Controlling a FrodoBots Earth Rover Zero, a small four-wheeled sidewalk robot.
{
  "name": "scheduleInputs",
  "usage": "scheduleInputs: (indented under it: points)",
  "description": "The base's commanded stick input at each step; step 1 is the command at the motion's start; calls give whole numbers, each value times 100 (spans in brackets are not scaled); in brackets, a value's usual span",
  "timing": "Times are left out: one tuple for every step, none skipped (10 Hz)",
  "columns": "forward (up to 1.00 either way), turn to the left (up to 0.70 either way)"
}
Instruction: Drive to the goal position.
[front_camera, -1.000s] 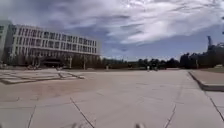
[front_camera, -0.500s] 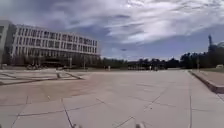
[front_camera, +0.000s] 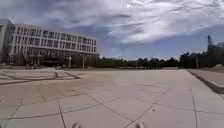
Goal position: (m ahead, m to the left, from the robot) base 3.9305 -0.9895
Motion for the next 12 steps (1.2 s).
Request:
scheduleInputs:
  points:
    - [0, 0]
    - [0, 0]
    - [0, 0]
    - [70, 0]
    - [70, 0]
    - [70, 0]
    - [70, 0]
    - [70, 0]
    - [70, -2]
    - [70, -5]
    - [70, -8]
    - [70, -9]
